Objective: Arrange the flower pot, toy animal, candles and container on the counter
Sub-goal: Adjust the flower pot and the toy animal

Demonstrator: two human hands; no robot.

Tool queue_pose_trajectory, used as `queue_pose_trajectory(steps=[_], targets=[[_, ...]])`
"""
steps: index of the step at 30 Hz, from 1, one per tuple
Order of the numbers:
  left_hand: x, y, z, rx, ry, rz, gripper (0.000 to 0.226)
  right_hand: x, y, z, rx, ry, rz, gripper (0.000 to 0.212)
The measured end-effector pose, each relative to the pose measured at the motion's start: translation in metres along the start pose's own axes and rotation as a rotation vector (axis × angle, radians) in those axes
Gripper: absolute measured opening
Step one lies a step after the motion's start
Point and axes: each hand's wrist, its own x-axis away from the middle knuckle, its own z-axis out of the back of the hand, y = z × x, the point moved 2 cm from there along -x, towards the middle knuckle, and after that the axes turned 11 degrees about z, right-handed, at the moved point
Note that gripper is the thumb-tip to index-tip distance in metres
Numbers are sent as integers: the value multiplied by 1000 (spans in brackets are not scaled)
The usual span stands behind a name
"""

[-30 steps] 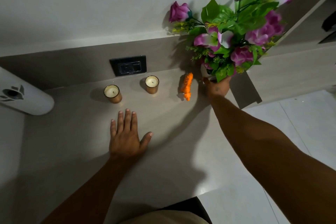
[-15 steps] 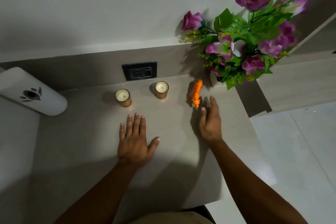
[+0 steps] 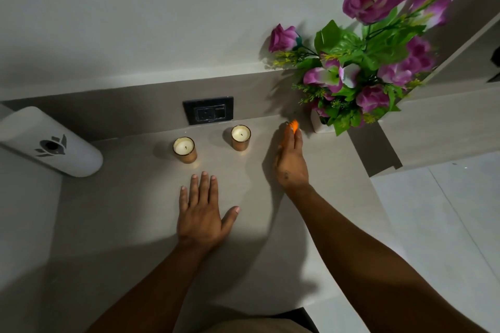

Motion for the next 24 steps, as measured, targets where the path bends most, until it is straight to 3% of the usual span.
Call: queue_pose_trajectory(steps=[9, 13, 15, 18, 21, 24], targets=[[-2, 0, -2, -15, -14, 12, 99, -8, 1, -2, 1, -18, -69, 65], [-1, 2, 0, 9, -8, 2, 99, 3, -5, 3, 62, -19, -89, 84], [0, 0, 0, 2, -15, -8, 97, 16, -12, 8, 162, 34, -69, 91], [5, -7, -2, 2, -15, -22, 93, 50, -31, 4, 191, 70, 38, 85], [13, -21, -3, 18, -1, 33, 92, 94, -48, -24, 207, -77, 221, 75], [9, -37, 0, 32, 14, 117, 92, 112, -48, -50, 257, -240, 195, 75]])
